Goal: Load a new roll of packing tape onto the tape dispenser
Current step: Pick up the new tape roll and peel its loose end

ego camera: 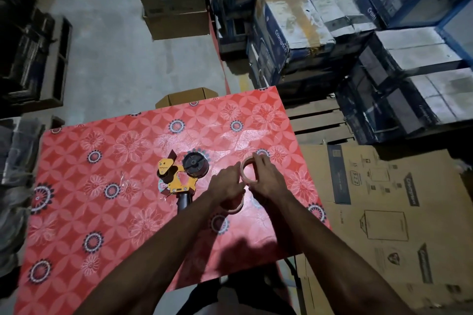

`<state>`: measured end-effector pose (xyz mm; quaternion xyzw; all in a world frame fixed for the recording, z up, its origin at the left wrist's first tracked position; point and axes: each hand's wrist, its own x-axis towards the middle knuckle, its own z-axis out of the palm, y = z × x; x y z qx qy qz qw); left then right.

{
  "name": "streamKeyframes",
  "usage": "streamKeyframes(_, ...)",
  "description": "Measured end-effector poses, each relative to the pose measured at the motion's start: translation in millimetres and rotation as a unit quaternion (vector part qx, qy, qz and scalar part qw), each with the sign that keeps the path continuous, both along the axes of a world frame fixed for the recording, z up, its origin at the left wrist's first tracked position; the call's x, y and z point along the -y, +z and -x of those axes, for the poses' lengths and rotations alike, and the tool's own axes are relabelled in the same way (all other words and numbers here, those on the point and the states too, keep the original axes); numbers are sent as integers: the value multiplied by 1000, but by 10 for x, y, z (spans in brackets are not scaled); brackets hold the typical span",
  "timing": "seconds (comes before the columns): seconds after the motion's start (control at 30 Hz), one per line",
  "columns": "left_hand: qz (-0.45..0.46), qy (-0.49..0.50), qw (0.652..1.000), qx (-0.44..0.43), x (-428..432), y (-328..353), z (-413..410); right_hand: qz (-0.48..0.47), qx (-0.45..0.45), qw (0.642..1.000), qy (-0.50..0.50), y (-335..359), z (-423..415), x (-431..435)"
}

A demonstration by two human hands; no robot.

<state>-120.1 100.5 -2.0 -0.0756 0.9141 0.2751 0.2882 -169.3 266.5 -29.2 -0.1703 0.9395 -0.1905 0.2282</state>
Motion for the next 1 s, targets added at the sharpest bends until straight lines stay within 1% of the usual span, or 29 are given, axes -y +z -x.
streamKeyframes(0.1, -6, 1, 1000, 12, -70, -17, 4, -29, 2, 999, 32, 27, 21, 9)
streamKeyframes(0.17, -30, 18, 999, 1, -113, 39, -30, -20, 1, 999, 31, 61, -3, 8)
streamKeyframes(0.23, -68, 46, 996, -35, -144, 198, -109, 9, 9, 1000, 8, 163, -33, 25)
streamKeyframes(0.3, -95, 72, 989, -88, -136, 339, -200, 52, 19, 998, -23, 315, -54, 57)
streamKeyframes(0.4, -84, 84, 979, -164, 9, 518, -330, 135, -8, 990, -41, 638, -127, 136)
streamKeyframes(0.5, -81, 84, 959, -260, 225, 715, -522, 235, -29, 970, -49, 1029, -253, 268)
streamKeyframes(0.57, -80, 91, 945, -303, 339, 872, -649, 295, -3, 954, -54, 1285, -338, 368)
streamKeyframes(0.67, -96, 121, 927, -341, 594, 1135, -889, 367, 40, 928, -53, 1538, -497, 575)
streamKeyframes(0.73, -103, 147, 916, -360, 763, 1296, -1010, 401, 76, 911, -57, 1650, -585, 728)
streamKeyframes(0.8, -153, 211, 899, -352, 896, 1479, -1134, 411, 96, 905, -54, 1746, -658, 863)
streamKeyframes(0.9, -221, 317, 856, -343, 1045, 1710, -1293, 406, 100, 908, -23, 1912, -750, 1040)
streamKeyframes(1.0, -282, 387, 823, -307, 1176, 1879, -1441, 409, 126, 904, -4, 1994, -810, 1183)
